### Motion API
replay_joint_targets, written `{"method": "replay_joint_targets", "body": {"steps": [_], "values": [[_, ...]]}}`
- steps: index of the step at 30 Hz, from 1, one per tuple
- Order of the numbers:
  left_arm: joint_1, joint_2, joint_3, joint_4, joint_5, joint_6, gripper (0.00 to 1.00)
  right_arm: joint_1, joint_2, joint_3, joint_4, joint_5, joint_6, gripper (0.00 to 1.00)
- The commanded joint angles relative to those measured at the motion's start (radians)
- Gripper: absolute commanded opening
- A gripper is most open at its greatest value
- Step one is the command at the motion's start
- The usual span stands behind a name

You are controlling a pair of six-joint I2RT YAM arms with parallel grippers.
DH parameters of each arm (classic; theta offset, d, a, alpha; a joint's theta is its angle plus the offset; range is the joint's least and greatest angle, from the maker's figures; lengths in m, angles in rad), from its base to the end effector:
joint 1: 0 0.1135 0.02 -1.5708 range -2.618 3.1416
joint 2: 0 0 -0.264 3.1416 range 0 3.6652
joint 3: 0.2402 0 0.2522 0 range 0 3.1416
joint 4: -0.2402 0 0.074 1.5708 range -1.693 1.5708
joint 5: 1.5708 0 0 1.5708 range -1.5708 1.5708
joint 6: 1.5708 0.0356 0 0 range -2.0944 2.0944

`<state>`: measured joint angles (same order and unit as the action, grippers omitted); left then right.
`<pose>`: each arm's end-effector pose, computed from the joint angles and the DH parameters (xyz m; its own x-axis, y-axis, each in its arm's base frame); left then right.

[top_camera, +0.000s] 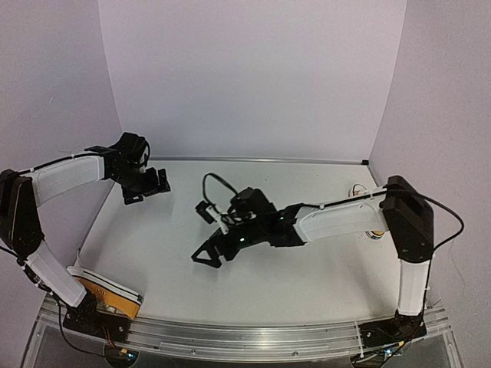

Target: Tie the shoes

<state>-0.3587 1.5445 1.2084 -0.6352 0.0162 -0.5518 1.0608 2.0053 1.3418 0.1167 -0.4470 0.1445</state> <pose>0.3050 -0.1150 0.2628 -0.8468 -0.2423 -0.4735 -0.0990 0.9465 -0.3072 0.2071 0.4017 0.1942 -0.3905 -0.4321 -0.8129 -0.9206 0.1821 0.3454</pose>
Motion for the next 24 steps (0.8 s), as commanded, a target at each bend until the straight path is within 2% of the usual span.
{"method": "replay_joint_targets", "body": {"steps": [1, 11, 19, 24], "values": [[0.046, -0.09, 0.067, -0.035, 0.028, -0.007, 1.0, 0.135, 0.14, 0.214, 0.025, 0.065, -0.071, 0.98], [0.078, -0.158, 0.049, -0.071, 0.058, -0.012, 1.0, 0.297, 0.469, 0.612, 0.001, 0.113, -0.112, 0.98], [0.08, -0.18, 0.044, -0.07, 0.088, -0.004, 1.0, 0.311, 0.624, 0.828, -0.063, 0.155, -0.102, 0.98], [0.081, -0.19, 0.038, -0.072, 0.087, -0.002, 1.0, 0.314, 0.693, 0.907, -0.102, 0.158, -0.098, 0.93]]}}
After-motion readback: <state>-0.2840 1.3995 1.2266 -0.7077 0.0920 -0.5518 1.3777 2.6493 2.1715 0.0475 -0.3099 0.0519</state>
